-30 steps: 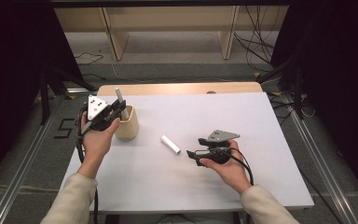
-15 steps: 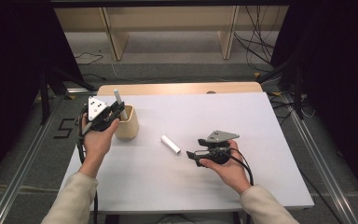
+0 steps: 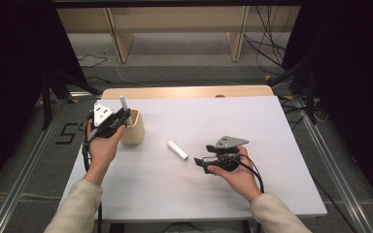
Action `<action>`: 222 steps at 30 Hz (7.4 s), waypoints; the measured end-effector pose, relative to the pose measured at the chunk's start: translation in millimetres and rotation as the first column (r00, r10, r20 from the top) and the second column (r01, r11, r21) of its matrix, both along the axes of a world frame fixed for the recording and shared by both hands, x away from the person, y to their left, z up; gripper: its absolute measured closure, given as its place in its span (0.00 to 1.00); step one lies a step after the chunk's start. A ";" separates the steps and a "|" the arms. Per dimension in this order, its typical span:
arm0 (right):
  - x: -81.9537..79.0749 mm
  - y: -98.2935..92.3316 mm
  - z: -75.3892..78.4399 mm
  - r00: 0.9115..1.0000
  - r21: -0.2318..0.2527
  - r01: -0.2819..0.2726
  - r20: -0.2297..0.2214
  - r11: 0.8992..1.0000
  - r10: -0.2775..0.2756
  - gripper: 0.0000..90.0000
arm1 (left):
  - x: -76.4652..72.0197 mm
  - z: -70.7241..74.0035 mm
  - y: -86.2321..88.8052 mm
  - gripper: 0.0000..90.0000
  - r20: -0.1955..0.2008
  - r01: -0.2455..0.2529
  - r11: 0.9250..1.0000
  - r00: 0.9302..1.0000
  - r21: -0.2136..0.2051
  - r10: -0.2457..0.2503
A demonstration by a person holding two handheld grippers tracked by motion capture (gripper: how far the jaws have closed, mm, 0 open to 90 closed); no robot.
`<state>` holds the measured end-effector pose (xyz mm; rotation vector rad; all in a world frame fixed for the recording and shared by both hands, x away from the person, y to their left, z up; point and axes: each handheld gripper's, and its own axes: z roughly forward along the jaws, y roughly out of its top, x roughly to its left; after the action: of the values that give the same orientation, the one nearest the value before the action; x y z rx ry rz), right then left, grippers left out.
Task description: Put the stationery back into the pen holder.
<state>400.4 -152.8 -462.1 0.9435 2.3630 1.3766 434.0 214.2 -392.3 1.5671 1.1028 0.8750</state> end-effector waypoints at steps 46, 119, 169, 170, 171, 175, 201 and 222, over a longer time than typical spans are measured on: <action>0.3 0.7 -2.2 1.000 -0.014 -0.010 -0.006 1.000 0.010 0.33 | -10.7 -18.0 5.5 0.76 -0.085 -0.043 0.999 0.995 0.011 0.043; 27.4 79.8 -34.3 0.998 -0.127 0.068 -0.003 0.990 -0.069 0.60 | -90.7 -64.2 11.0 0.34 -0.208 0.152 0.988 0.967 0.012 -0.146; 27.4 89.6 -37.8 0.992 -0.197 0.119 -0.023 0.973 -0.126 0.77 | -89.2 -66.8 10.5 0.34 -0.218 0.154 0.988 0.965 0.021 -0.146; 27.4 89.6 -37.8 0.992 -0.196 0.120 -0.024 0.973 -0.127 0.78 | -89.2 -66.9 10.5 0.34 -0.219 0.154 0.988 0.965 0.021 -0.146; 27.5 89.7 -37.8 0.992 -0.196 0.120 -0.024 0.973 -0.127 0.78 | -89.2 -66.9 10.5 0.34 -0.219 0.154 0.988 0.965 0.022 -0.146; 27.3 89.9 -37.8 0.991 -0.197 0.122 -0.024 0.973 -0.130 0.78 | -89.2 -66.9 10.3 0.34 -0.219 0.155 0.988 0.965 0.023 -0.146; 27.6 88.4 -37.7 0.988 -0.167 0.139 -0.045 0.976 -0.148 0.80 | -88.7 -68.7 9.7 0.34 -0.227 0.159 0.987 0.962 0.027 -0.149; 26.6 85.7 -32.8 0.988 -0.121 0.143 -0.046 0.982 -0.149 0.80 | -88.4 -70.3 8.1 0.35 -0.232 0.163 0.986 0.961 0.024 -0.153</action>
<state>427.0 -67.1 -494.9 1.1097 2.3329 1.1577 345.7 222.3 -462.7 1.7994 1.1068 0.6243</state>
